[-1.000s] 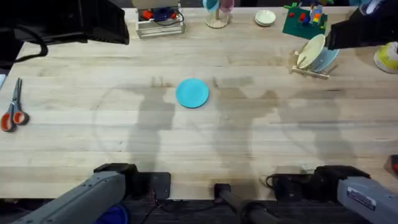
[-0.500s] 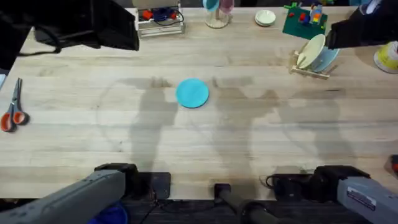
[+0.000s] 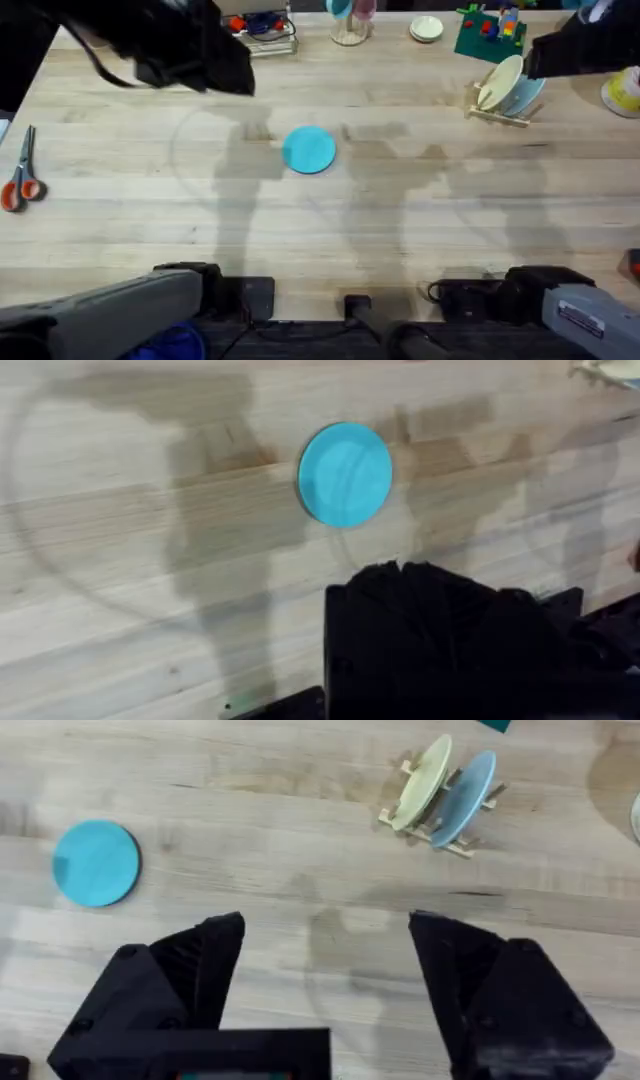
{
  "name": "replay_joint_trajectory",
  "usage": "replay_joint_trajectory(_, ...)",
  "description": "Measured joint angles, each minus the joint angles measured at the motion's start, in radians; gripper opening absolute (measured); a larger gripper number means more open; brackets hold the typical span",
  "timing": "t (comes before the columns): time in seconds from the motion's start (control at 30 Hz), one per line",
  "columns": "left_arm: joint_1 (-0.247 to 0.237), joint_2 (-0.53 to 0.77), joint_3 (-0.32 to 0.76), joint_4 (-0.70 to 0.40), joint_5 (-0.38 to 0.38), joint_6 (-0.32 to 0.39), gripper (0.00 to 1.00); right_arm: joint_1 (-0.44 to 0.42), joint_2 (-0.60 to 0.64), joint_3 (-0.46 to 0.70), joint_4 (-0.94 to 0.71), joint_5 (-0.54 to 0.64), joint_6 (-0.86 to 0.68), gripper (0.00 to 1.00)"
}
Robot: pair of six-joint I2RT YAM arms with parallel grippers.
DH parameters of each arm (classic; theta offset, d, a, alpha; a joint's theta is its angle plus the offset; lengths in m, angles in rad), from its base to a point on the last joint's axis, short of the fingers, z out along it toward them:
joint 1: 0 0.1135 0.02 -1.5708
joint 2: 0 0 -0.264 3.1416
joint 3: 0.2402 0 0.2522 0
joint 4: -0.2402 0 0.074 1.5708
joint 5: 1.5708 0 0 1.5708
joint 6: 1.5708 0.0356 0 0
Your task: Pick up the plates from the table one by one and place each into a slot on the dish rack.
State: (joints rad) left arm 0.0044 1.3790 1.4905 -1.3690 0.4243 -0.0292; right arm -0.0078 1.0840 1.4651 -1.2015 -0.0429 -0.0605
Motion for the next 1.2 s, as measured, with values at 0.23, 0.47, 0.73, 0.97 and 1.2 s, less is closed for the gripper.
replay_joint_trajectory(0.23,0.000,0.005,-0.242,0.215,0.105,0.000,0.042,0.000,0.000,0.000,0.000,0.000,0.000,0.993)
replay_joint_trajectory(0.47,0.000,0.095,-0.374,0.338,0.199,0.000,0.041,0.000,0.000,0.000,0.000,0.000,0.000,0.994)
replay_joint_trajectory(0.73,0.000,0.180,-0.382,0.386,0.277,0.004,0.042,0.000,0.000,0.000,0.000,0.000,0.000,0.995)
replay_joint_trajectory(0.97,0.000,0.224,-0.382,0.388,0.342,0.023,0.042,0.000,0.000,0.000,0.000,0.000,0.000,0.995)
replay_joint_trajectory(1.2,0.000,0.254,-0.382,0.395,0.351,0.034,0.042,0.000,0.000,0.000,0.000,0.000,0.000,0.995)
